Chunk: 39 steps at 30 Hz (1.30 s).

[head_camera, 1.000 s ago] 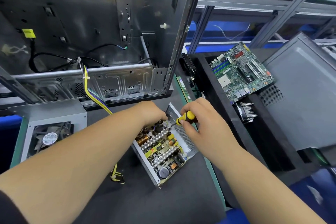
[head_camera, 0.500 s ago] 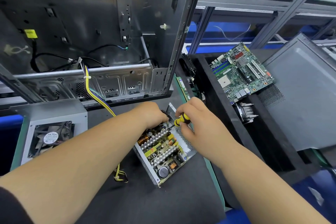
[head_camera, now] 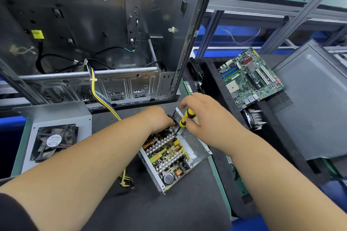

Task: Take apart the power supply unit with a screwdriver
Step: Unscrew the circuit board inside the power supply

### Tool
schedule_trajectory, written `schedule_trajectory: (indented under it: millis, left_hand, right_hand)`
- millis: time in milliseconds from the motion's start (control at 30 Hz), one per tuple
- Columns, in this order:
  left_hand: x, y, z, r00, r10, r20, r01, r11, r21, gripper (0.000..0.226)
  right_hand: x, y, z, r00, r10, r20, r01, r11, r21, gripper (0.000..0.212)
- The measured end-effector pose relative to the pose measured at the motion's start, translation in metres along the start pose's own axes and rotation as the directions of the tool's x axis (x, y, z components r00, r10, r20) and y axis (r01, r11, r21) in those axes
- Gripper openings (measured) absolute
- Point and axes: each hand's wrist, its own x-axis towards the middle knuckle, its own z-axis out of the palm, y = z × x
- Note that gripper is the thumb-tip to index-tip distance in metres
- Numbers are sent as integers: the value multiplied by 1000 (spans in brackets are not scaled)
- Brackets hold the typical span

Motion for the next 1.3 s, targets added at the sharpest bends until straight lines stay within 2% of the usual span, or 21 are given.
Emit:
schedule_trajectory:
  millis: [133, 267, 433, 567, 667, 800, 933, 1067, 1133, 1233, 1300]
  left_hand:
    - [-1, 2, -1, 1000, 8, 10, -8, 1000, 24, 41]
    - [-2, 2, -1, 1000, 16, 15, -16, 1000, 20, 39]
    - [-5, 3, -3, 999, 26, 23, -25, 999, -35, 35]
    - [-7, 3, -3, 999, 24, 26, -22, 996, -81, 32]
    - [-6, 2, -3, 1000, 16, 26, -14, 998, -59, 38]
    - [-5, 0, 0, 999, -6, -34, 6, 1000, 0, 39]
    - [-3, -1, 2, 998, -9, -57, 11, 999, 32, 37]
    - [-2, -1, 2, 997, -22, -73, 26, 998, 55, 36]
    - [-2, -2, 3, 995, -23, -96, 30, 998, 63, 35]
    - [-3, -3, 4, 989, -22, -146, 29, 999, 43, 31]
    - [-5, -4, 4, 984, -33, -176, 36, 999, 16, 38]
  right_hand:
    - [-1, 0, 1, 1000, 18, 0, -18, 1000, -20, 22]
    - [5, 0, 0, 998, 69, 14, -67, 993, -96, 32]
    - [7, -3, 0, 999, 48, 25, -48, 999, -10, 18]
    - [5, -3, 1, 999, 29, 45, -29, 999, 14, 29]
    - [4, -1, 2, 1000, 3, 9, -3, 997, -77, 23]
    - [10, 0, 1, 1000, 3, 22, 2, 979, -202, 33]
    - [11, -1, 2, 1000, -1, 30, 4, 994, -107, 21]
    - [6, -2, 3, 999, 8, 32, -8, 1000, 4, 33]
    - [4, -1, 4, 1000, 17, 25, -17, 1000, 14, 30]
    - [6, -1, 4, 1000, 4, 0, -4, 987, -159, 29]
    - [9, 0, 5, 1000, 7, 11, -4, 975, -224, 33]
